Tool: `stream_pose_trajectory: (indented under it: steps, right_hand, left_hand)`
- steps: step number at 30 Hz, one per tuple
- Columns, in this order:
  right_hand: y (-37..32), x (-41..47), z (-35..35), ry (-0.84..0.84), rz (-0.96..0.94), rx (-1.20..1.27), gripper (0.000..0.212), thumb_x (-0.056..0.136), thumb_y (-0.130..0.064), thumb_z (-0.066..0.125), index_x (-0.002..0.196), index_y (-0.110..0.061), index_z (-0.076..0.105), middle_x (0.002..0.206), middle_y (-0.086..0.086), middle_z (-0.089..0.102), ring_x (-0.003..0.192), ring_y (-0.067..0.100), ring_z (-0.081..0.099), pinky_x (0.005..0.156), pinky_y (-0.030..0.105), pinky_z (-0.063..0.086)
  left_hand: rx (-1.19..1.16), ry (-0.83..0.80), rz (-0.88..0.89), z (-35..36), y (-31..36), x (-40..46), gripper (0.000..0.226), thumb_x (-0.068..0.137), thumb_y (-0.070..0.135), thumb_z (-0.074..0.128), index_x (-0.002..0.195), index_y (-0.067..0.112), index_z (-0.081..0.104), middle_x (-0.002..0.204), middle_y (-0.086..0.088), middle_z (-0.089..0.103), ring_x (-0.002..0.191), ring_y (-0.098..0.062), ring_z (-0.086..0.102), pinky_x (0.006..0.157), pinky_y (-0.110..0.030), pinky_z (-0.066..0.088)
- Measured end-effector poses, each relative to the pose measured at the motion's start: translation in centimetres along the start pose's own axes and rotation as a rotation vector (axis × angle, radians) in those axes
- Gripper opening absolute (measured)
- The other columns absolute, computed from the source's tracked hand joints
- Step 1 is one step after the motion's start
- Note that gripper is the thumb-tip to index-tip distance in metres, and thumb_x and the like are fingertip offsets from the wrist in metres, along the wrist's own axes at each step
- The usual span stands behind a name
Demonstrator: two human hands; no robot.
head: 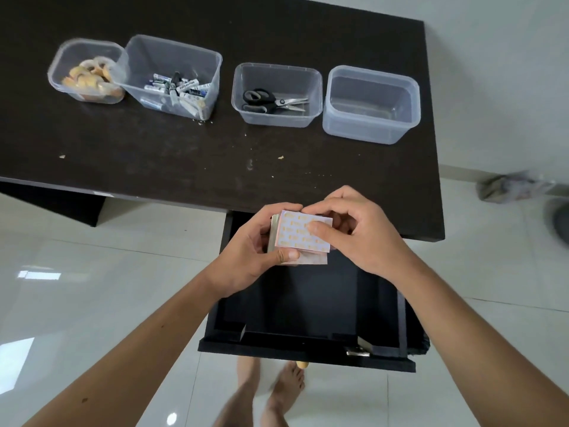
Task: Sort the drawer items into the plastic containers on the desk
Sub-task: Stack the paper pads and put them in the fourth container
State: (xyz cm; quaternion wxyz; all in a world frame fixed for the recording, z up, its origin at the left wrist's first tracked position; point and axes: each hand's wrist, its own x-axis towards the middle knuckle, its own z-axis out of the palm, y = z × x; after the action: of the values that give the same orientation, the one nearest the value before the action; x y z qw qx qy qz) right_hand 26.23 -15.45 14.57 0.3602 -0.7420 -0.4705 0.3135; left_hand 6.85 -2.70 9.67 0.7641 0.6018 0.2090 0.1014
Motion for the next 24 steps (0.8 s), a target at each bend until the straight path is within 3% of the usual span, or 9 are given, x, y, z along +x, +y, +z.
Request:
stream_pose_trajectory:
  steps: [3, 5, 8, 10, 11, 14, 17, 21, 24]
  right_hand:
    - [-0.9, 0.0, -1.2, 0.126, -0.048, -0.025, 0.035, 0.091, -0.032, 0.081, 0.124, -0.04, 0.072, 0.121, -0.01, 0.059, 0.105, 0.011, 0.064, 0.082, 0.023, 0.055]
    - [-1.2, 0.4, -1.8, 0.198, 0.027, 0.035, 0.045, 0.09, -0.038, 0.081, 0.132, -0.041, 0.064, 0.132, -0.012, 0.056, 0.12, 0.009, 0.061, 0.091, 0.026, 0.056]
    - [-1.8, 1.6, -3.1, 0.169, 0.289, 0.36, 0.06, 0.089, -0.04, 0.081, 0.143, -0.033, 0.056, 0.128, -0.01, 0.068, 0.114, 0.01, 0.071, 0.092, 0.038, 0.063]
    - [-2.2, 2.5, -4.2, 0.154, 0.359, 0.542, 0.053, 0.092, -0.032, 0.079, 0.14, -0.023, 0.06, 0.119, -0.005, 0.076, 0.106, 0.017, 0.077, 0.087, 0.053, 0.065]
    - [-2.4, 2.8, -4.7, 0.168, 0.355, 0.563, 0.047, 0.093, -0.029, 0.078, 0.137, -0.021, 0.063, 0.117, -0.005, 0.078, 0.104, 0.019, 0.078, 0.084, 0.054, 0.066]
    - [-2.7, 3.8, -6.1, 0.223, 0.335, 0.565, 0.041, 0.095, -0.026, 0.077, 0.133, -0.019, 0.066, 0.117, -0.003, 0.079, 0.104, 0.02, 0.078, 0.081, 0.048, 0.067]
    - [-2.6, 4.9, -7.5, 0.285, 0.333, 0.566, 0.037, 0.095, -0.026, 0.077, 0.129, -0.02, 0.068, 0.116, -0.004, 0.079, 0.105, 0.019, 0.078, 0.078, 0.044, 0.067]
    - [-1.9, 6.7, -9.3, 0.375, 0.352, 0.588, 0.038, 0.093, -0.027, 0.079, 0.129, -0.02, 0.068, 0.115, -0.004, 0.079, 0.104, 0.018, 0.078, 0.077, 0.042, 0.066]
    - [-0.8, 8.4, -10.8, 0.43, 0.368, 0.58, 0.045, 0.09, -0.037, 0.081, 0.13, -0.02, 0.07, 0.118, -0.003, 0.079, 0.107, 0.02, 0.077, 0.082, 0.045, 0.066]
  left_hand:
    - [0.024, -0.006, 0.044, -0.2, 1.8, 1.1, 0.061, 0.09, 0.003, 0.078, 0.139, 0.027, 0.053, 0.128, -0.011, 0.066, 0.116, -0.023, 0.065, 0.095, -0.038, 0.058]
    - [0.027, -0.019, 0.069, -0.3, 3.5, 2.4, 0.06, 0.09, 0.005, 0.077, 0.139, 0.028, 0.052, 0.125, -0.011, 0.067, 0.113, -0.024, 0.065, 0.097, -0.045, 0.057]
    - [0.025, -0.038, 0.1, -0.1, 5.9, 4.7, 0.06, 0.089, 0.001, 0.075, 0.139, 0.023, 0.05, 0.125, -0.007, 0.066, 0.114, -0.019, 0.064, 0.097, -0.041, 0.058]
    - [0.04, -0.057, 0.113, 0.1, 7.3, 6.2, 0.061, 0.089, -0.001, 0.075, 0.14, 0.022, 0.05, 0.125, -0.005, 0.065, 0.116, -0.018, 0.063, 0.095, -0.037, 0.057]
    - [0.052, -0.076, 0.114, 0.2, 7.9, 7.0, 0.063, 0.09, -0.001, 0.076, 0.141, 0.022, 0.048, 0.126, -0.005, 0.065, 0.118, -0.019, 0.062, 0.094, -0.036, 0.057]
    - [0.046, -0.121, 0.055, 0.2, 9.3, 9.1, 0.084, 0.089, 0.009, 0.081, 0.154, 0.031, 0.032, 0.132, -0.009, 0.067, 0.13, -0.025, 0.061, 0.103, -0.043, 0.056]
    - [-0.042, -0.081, -0.093, 0.8, 10.8, 11.1, 0.107, 0.079, 0.039, 0.084, 0.158, 0.037, 0.013, 0.14, -0.004, 0.066, 0.134, -0.02, 0.061, 0.11, -0.042, 0.053]
    - [-0.176, -0.007, -0.2, 2.1, 12.4, 14.7, 0.103, 0.077, 0.058, 0.077, 0.156, 0.021, 0.022, 0.141, -0.002, 0.064, 0.128, -0.017, 0.066, 0.109, -0.048, 0.053]
    - [-0.041, 0.071, -0.196, 2.8, 13.1, 17.5, 0.084, 0.084, 0.047, 0.076, 0.151, 0.019, 0.032, 0.141, 0.0, 0.063, 0.127, -0.018, 0.066, 0.11, -0.052, 0.052]
